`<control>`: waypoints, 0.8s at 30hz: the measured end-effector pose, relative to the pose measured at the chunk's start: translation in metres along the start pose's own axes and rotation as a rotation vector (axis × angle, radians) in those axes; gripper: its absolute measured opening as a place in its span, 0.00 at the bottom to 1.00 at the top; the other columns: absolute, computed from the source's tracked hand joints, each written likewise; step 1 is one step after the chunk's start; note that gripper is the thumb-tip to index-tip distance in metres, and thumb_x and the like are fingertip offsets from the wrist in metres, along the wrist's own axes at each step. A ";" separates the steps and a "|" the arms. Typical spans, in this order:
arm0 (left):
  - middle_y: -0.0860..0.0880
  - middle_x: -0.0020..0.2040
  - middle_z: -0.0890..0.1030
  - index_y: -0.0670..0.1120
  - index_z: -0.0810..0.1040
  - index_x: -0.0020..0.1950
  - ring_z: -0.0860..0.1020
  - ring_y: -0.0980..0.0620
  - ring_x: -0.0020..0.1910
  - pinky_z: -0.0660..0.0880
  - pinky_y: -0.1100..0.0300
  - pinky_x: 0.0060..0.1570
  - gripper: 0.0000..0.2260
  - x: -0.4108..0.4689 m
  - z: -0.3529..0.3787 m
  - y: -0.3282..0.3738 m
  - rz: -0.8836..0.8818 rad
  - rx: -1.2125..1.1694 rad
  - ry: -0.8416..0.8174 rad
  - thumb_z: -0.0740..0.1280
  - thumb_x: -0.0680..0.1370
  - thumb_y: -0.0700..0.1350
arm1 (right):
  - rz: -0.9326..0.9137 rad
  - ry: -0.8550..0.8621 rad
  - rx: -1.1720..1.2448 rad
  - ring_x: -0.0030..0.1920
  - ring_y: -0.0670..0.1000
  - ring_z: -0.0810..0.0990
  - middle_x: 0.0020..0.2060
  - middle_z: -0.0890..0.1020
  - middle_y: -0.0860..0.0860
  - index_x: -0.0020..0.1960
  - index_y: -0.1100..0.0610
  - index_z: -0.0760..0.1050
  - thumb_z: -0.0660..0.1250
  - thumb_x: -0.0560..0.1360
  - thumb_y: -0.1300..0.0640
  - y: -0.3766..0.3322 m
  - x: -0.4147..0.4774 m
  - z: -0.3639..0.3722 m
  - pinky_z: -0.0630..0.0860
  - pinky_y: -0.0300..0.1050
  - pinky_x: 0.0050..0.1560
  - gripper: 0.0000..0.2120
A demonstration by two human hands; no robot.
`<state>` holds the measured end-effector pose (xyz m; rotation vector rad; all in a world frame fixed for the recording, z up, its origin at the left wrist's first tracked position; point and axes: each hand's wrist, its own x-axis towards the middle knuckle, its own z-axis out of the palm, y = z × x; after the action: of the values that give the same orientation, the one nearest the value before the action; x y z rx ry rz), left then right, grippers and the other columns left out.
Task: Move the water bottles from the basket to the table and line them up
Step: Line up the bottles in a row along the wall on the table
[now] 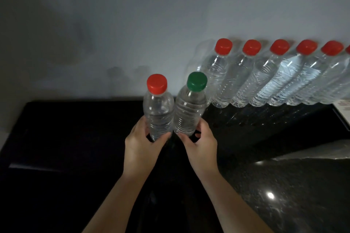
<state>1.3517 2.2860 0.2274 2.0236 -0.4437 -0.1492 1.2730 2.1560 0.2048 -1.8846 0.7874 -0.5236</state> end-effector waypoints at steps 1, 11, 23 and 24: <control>0.60 0.52 0.81 0.52 0.76 0.60 0.78 0.64 0.53 0.73 0.70 0.52 0.21 0.008 0.001 0.002 -0.004 -0.016 0.001 0.77 0.69 0.48 | -0.005 0.002 0.003 0.59 0.38 0.75 0.55 0.79 0.38 0.62 0.42 0.72 0.75 0.70 0.50 -0.003 0.007 0.002 0.73 0.40 0.62 0.22; 0.59 0.48 0.80 0.51 0.76 0.57 0.76 0.71 0.48 0.69 0.79 0.42 0.18 0.074 0.013 0.003 0.024 -0.005 -0.032 0.76 0.70 0.47 | 0.016 0.044 -0.027 0.55 0.39 0.74 0.53 0.75 0.43 0.60 0.52 0.75 0.75 0.71 0.52 -0.009 0.062 0.019 0.69 0.31 0.55 0.20; 0.57 0.53 0.80 0.50 0.74 0.62 0.78 0.62 0.54 0.76 0.62 0.56 0.22 0.099 0.022 -0.006 0.052 0.011 -0.033 0.75 0.70 0.48 | 0.098 0.210 0.049 0.44 0.41 0.76 0.43 0.77 0.43 0.44 0.50 0.73 0.75 0.70 0.54 -0.015 0.068 0.029 0.74 0.33 0.44 0.11; 0.57 0.54 0.80 0.50 0.74 0.62 0.78 0.61 0.54 0.76 0.60 0.57 0.22 0.100 0.023 -0.007 0.047 0.012 -0.025 0.75 0.70 0.48 | 0.095 0.221 0.042 0.42 0.42 0.77 0.40 0.77 0.44 0.42 0.51 0.73 0.74 0.71 0.55 -0.015 0.068 0.031 0.74 0.33 0.42 0.09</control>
<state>1.4390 2.2326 0.2186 2.0228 -0.5090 -0.1435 1.3449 2.1315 0.2067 -1.7599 0.9978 -0.6915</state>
